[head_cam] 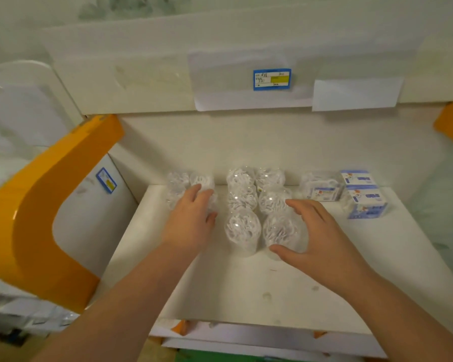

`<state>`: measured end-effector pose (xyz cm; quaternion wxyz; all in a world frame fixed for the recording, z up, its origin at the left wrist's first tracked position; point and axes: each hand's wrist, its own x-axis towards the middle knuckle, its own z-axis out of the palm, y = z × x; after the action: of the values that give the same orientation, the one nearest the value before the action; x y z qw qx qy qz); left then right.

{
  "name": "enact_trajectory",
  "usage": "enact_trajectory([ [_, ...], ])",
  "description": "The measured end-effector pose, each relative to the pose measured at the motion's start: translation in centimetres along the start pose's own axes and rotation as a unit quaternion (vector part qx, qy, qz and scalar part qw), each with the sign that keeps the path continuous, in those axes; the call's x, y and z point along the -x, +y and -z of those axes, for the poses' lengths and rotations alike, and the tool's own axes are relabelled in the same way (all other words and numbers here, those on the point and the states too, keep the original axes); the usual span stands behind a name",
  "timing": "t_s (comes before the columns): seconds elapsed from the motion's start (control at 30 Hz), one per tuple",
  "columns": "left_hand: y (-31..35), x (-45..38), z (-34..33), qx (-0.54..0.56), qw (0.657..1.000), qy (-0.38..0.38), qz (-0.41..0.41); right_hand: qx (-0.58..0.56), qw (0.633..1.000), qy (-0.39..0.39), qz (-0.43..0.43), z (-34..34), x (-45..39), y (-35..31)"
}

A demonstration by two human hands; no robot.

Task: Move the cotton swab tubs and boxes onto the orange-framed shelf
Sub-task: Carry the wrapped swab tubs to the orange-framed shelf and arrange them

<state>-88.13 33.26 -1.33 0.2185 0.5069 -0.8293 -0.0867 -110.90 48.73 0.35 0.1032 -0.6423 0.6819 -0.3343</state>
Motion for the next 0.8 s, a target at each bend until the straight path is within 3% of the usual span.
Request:
enact_trajectory([
  [0.17,0.5,0.5,0.4,-0.031,0.999,-0.031,0.004,0.008,1.000,0.010,0.027,1.2,-0.1,-0.7],
  [0.43,0.6,4.6,4.2,-0.052,0.999,-0.004,0.002,-0.008,0.995,0.047,0.084,0.9,-1.5,-3.7],
  [0.8,-1.7,10.5,12.1,-0.120,0.990,0.060,0.033,-0.060,0.989,-0.019,0.133,-4.4,-3.6,-11.0],
])
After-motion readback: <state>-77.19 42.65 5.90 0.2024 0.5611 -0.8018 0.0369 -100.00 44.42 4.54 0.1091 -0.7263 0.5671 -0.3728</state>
